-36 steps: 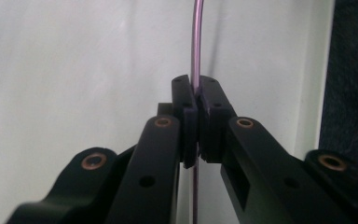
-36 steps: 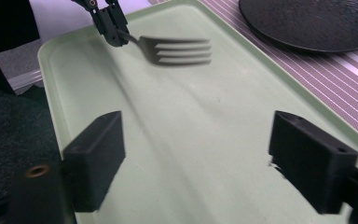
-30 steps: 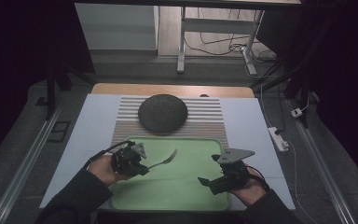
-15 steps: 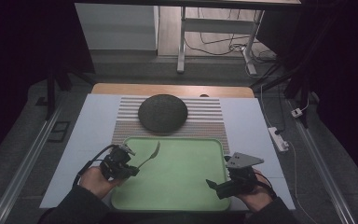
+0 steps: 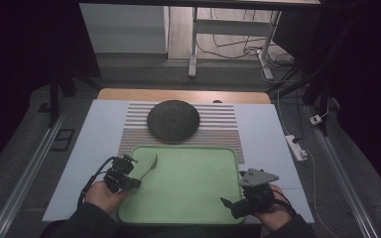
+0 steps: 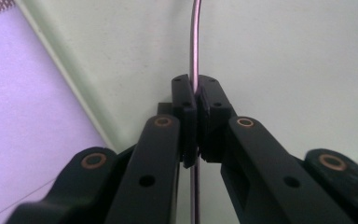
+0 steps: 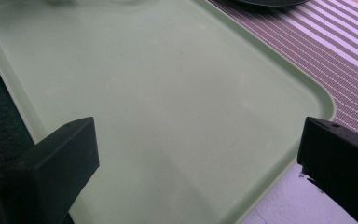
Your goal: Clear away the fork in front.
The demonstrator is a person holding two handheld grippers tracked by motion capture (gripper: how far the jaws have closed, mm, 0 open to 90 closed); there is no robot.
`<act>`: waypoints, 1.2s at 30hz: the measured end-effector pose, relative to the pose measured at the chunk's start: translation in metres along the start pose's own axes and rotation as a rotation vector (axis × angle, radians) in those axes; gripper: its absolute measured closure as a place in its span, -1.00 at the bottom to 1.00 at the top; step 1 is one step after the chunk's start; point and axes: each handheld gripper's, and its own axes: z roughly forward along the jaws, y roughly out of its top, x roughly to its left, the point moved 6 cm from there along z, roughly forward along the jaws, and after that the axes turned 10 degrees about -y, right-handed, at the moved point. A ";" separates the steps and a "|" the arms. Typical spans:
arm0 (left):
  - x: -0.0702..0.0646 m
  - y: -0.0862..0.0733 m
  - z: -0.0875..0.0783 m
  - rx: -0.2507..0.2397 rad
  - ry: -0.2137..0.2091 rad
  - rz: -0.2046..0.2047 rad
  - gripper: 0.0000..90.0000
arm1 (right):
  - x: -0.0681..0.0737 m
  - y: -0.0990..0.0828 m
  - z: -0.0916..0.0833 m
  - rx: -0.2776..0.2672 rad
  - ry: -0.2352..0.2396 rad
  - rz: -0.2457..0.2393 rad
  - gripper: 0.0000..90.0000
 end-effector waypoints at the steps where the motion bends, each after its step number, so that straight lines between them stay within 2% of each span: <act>1: 0.001 0.001 0.002 -0.002 0.004 -0.013 0.91 | 0.000 0.000 -0.001 0.000 -0.003 0.004 -1.00; 3: 0.001 0.001 0.007 0.003 -0.005 -0.029 0.91 | -0.001 -0.002 -0.003 0.000 -0.005 0.007 -1.00; 6: 0.001 0.001 0.011 0.002 -0.014 -0.034 0.89 | -0.002 -0.006 -0.005 0.008 -0.008 0.015 -1.00; 9: 0.001 0.002 0.009 -0.009 -0.015 -0.015 0.83 | -0.004 -0.009 -0.007 0.016 -0.011 0.024 -1.00; 11: 0.002 0.004 0.005 -0.038 -0.022 0.003 0.73 | -0.005 -0.011 -0.008 0.016 -0.013 0.027 -1.00; 15: 0.006 0.012 -0.007 -0.098 -0.033 0.013 0.73 | -0.008 -0.016 -0.012 0.025 -0.020 0.054 -1.00; 18: 0.010 0.024 -0.014 -0.132 -0.059 0.032 0.84 | -0.010 -0.021 -0.015 0.036 -0.024 0.078 -1.00; 20: 0.014 0.032 -0.013 -0.134 -0.079 0.061 0.96 | -0.012 -0.025 -0.017 0.042 -0.029 0.090 -1.00; 21: 0.015 0.036 -0.011 -0.127 -0.101 0.069 0.97 | -0.012 -0.027 -0.018 0.045 -0.032 0.092 -1.00; 23: 0.018 0.043 -0.006 -0.123 -0.130 0.063 0.97 | -0.013 -0.028 -0.021 0.046 -0.043 0.095 -1.00; 24: 0.020 0.046 -0.004 -0.119 -0.131 0.071 0.97 | -0.013 -0.029 -0.022 0.044 -0.047 0.095 -1.00; 26: 0.023 0.051 0.001 -0.113 -0.105 0.088 0.97 | -0.013 -0.030 -0.024 0.045 -0.053 0.100 -1.00; 29: 0.024 0.059 0.005 -0.149 -0.089 0.125 0.97 | -0.013 -0.030 -0.024 0.045 -0.046 0.098 -1.00; 31: 0.024 0.062 0.008 -0.158 -0.049 0.151 0.97 | -0.013 -0.030 -0.023 0.049 -0.043 0.096 -1.00; 33: 0.022 0.064 0.013 -0.149 -0.046 0.161 0.97 | -0.012 -0.030 -0.023 0.050 -0.042 0.095 -1.00; 36: 0.016 0.065 0.019 -0.143 -0.070 0.169 0.97 | -0.013 -0.030 -0.022 0.050 -0.036 0.101 -1.00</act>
